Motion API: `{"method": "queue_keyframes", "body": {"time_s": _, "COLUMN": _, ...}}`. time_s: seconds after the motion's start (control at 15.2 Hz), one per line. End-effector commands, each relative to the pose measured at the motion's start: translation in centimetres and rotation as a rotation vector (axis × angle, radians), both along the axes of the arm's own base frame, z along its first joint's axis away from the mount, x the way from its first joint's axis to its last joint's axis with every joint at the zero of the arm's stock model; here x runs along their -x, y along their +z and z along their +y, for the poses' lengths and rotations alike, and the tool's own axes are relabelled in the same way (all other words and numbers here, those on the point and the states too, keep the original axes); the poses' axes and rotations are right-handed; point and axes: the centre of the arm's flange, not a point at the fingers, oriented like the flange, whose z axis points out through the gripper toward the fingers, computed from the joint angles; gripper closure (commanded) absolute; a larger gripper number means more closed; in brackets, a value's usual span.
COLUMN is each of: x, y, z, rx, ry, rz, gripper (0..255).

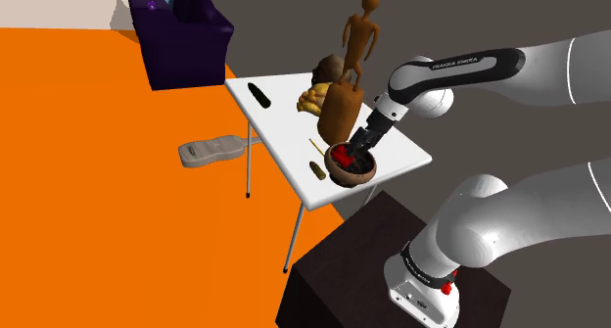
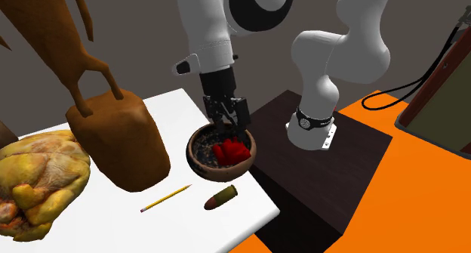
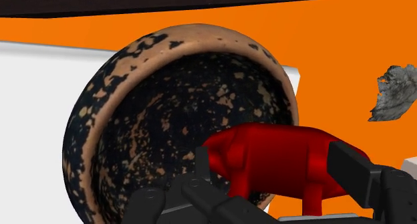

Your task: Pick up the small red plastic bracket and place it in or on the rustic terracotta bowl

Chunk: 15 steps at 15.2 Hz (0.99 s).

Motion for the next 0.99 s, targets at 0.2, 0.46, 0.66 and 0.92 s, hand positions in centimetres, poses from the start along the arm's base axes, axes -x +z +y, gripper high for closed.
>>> {"method": "queue_keyframes", "body": {"time_s": 0.2, "x": 0.2, "y": 1.2, "z": 0.1, "rx": 0.003, "ry": -0.003, "rz": 0.007, "gripper": 255}}
{"method": "queue_keyframes", "body": {"time_s": 0.46, "x": 0.2, "y": 3.3, "z": 0.1, "rx": 0.003, "ry": -0.003, "rz": 0.007, "gripper": 255}}
{"method": "queue_keyframes", "body": {"time_s": 0.66, "x": 0.2, "y": 4.9, "z": 0.1, "rx": 0.003, "ry": -0.003, "rz": 0.007, "gripper": 255}}
{"method": "queue_keyframes", "body": {"time_s": 0.92, "x": -2.0, "y": 4.5, "z": -0.2, "rx": 0.072, "ry": -0.003, "rz": -0.008, "gripper": 0}}
